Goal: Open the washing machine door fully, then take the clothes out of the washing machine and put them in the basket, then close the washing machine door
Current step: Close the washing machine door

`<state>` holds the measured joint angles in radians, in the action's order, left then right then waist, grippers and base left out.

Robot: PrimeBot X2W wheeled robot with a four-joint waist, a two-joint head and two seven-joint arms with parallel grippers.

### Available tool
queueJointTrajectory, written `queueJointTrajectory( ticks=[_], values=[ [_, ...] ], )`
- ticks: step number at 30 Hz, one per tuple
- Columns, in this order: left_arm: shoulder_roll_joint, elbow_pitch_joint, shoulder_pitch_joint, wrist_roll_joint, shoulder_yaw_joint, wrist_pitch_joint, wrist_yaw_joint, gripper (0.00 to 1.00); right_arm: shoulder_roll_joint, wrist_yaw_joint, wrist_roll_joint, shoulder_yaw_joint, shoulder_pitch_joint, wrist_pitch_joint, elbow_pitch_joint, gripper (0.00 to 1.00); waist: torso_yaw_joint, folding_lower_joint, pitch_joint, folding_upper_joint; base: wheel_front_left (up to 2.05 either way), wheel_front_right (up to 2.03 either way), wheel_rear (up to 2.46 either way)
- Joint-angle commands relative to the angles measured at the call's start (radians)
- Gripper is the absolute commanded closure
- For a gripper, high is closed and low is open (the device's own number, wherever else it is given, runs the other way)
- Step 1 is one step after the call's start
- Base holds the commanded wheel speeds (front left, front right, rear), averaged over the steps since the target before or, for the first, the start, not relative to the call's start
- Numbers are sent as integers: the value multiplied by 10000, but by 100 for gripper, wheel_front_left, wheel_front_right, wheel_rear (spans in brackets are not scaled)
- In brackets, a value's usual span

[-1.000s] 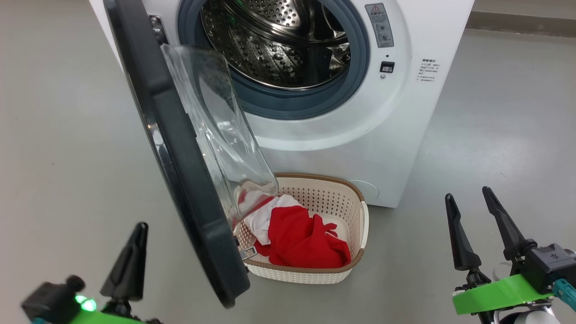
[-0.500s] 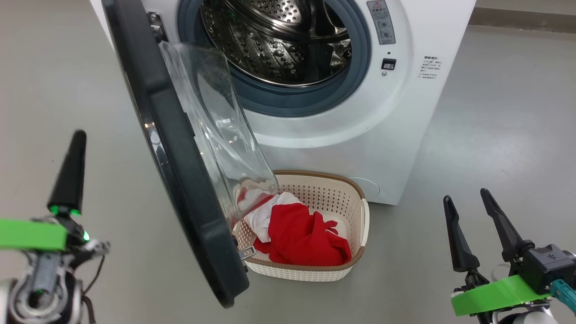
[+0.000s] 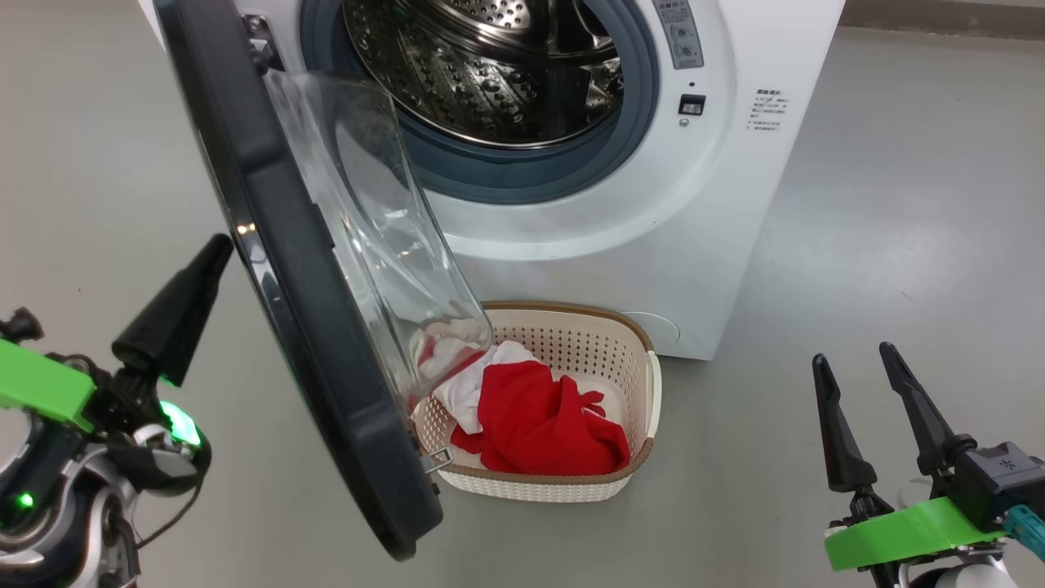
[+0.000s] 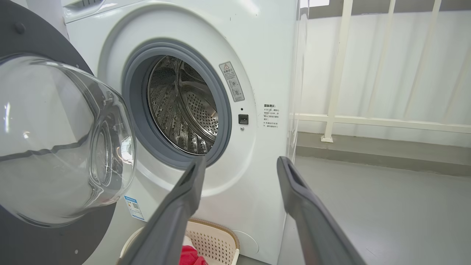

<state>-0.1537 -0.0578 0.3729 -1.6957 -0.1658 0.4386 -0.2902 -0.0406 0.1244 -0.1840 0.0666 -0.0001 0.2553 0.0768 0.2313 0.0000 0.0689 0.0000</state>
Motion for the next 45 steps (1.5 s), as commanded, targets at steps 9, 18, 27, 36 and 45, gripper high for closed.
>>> queueJointTrajectory(
  ticks=[9, 18, 27, 36, 45],
  values=[
    [-209, -1062, -363, -301, 39, 623, -222, 100, -96, 63, -59, -183, -454, 65, -153, 0, -17, 0, 74, 0, 0, 0, 0],
    [113, -1408, -577, -136, 126, 365, -3, 100, -96, 63, -62, -213, -511, 65, -180, 0, -245, 0, 131, 0, 0, 0, 0],
    [599, -1403, -445, -127, 501, 97, 481, 100, -96, 63, 86, -118, -545, 65, -176, 0, -598, 0, 292, 0, 0, 0, 0],
    [874, -923, -39, -112, 817, -471, 983, 100, -96, 63, 193, -111, -588, 65, -117, 0, -1063, 0, 436, 0, 0, 0, 0],
    [989, -104, 652, -174, 1170, -1145, 1530, 100, -96, 63, 234, -157, -616, 65, -77, 0, -1649, 0, 628, 0, 0, 0, 0]
  ],
)
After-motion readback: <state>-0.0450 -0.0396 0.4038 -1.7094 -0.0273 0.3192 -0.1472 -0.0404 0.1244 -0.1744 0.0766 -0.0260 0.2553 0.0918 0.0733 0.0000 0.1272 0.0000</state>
